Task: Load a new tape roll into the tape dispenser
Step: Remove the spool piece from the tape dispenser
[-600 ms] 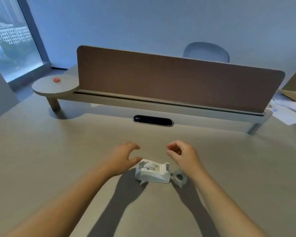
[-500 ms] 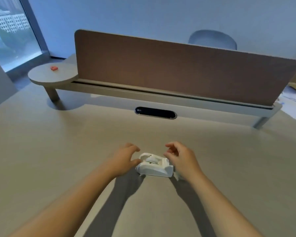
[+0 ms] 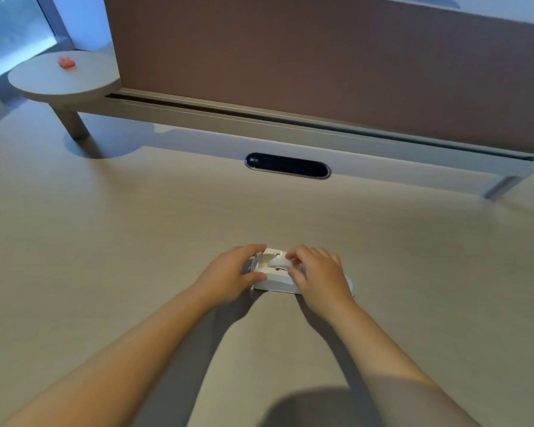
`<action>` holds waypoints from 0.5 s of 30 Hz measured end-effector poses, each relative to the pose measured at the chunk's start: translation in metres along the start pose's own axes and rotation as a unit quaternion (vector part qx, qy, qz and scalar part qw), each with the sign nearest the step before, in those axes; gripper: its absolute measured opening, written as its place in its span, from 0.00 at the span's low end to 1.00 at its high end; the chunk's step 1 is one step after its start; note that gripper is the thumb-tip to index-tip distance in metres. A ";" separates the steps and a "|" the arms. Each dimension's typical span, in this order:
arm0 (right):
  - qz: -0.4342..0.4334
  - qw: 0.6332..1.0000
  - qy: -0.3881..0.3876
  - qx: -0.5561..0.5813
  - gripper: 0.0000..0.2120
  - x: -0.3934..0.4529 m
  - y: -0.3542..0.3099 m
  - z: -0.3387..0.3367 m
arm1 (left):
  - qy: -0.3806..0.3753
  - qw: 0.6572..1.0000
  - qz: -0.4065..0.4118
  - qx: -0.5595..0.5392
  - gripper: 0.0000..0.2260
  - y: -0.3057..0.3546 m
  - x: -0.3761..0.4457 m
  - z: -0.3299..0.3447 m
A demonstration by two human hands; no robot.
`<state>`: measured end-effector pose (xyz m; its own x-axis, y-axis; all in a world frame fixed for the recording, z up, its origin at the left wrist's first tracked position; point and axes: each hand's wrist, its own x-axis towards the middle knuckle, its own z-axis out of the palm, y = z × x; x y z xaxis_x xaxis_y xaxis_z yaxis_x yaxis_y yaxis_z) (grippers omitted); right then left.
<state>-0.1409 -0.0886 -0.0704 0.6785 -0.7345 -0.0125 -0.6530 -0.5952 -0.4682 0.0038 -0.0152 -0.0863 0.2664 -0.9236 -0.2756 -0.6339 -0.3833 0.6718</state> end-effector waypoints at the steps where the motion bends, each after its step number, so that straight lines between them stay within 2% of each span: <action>1: -0.002 1.000 -0.003 -0.007 0.10 0.001 0.001 0.001 | 0.003 1.000 -0.001 -0.008 0.24 0.001 0.001 0.000; 8: -0.028 0.999 -0.016 -0.031 0.09 0.005 0.000 0.002 | 0.019 0.999 -0.002 -0.039 0.21 0.001 0.002 0.002; 15: -0.022 0.999 0.011 0.040 0.08 0.004 0.005 0.009 | 0.020 1.000 -0.016 0.008 0.22 0.004 0.005 0.002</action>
<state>-0.1379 -0.0916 -0.0802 0.6979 -0.7156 0.0287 -0.5933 -0.6001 -0.5366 0.0010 -0.0216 -0.0864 0.3154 -0.9104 -0.2676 -0.6359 -0.4121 0.6525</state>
